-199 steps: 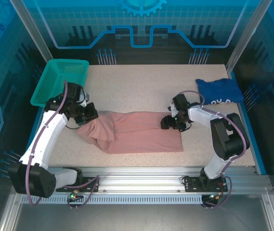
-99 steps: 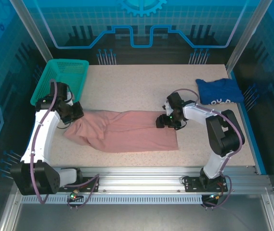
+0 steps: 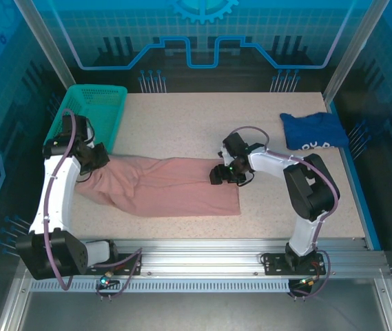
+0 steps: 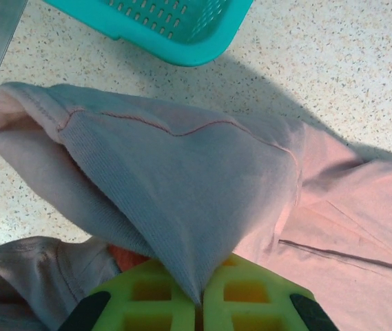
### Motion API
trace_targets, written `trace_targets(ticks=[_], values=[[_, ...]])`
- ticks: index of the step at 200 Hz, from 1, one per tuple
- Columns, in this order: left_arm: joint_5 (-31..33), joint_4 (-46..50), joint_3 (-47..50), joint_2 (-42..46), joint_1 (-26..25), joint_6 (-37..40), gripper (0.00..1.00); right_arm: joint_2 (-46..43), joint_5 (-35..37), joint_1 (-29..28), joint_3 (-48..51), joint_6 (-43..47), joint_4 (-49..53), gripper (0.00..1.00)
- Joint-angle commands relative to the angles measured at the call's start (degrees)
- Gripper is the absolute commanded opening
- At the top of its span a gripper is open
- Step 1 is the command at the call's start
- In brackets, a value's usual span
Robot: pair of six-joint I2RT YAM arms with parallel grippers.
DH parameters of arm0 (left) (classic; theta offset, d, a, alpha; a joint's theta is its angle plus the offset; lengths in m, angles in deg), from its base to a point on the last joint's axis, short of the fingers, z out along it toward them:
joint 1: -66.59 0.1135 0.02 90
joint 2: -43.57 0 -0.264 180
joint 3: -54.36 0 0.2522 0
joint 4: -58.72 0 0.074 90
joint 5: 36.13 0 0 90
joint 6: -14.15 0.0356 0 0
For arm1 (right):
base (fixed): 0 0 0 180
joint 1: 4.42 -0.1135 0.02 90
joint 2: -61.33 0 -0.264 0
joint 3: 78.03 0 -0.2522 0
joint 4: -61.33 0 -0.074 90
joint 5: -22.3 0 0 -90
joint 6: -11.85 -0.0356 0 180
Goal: Fold the inside-out t-shirt
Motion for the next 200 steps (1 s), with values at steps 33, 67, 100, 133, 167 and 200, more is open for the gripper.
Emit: trace_targets(ticks=[33,67,100,133,167,200], values=[[-2.8,3.5,-2.8,-0.5,-3.8,-1.2,0.00,2.4,-0.7,-0.4,-1.2,-0.3,1.7,0.70],[-6.1,5.6,-3.4,-0.3,-8.9,-5.5,0.00,2.2,-1.1,-0.3,-1.5,0.0,1.6,0.70],[-9.2,5.1,-3.8,-0.7,-16.6,-11.9,0.00,2.3,-1.8,-0.3,-1.8,0.3,1.4,0.70],[-11.8,0.6,-3.4,-1.9,-24.6,-19.9,0.00,2.2,-2.2,-0.3,-1.9,0.7,1.1,0.70],[-14.0,-4.4,-3.7,-4.6,-31.2,-26.0,0.00,2.5,-3.0,-0.2,-1.5,0.8,0.5,0.70],[-15.1,-8.4,-5.0,-7.3,-35.8,-30.4,0.00,2.3,-3.2,0.0,-1.3,0.8,0.3,0.70]])
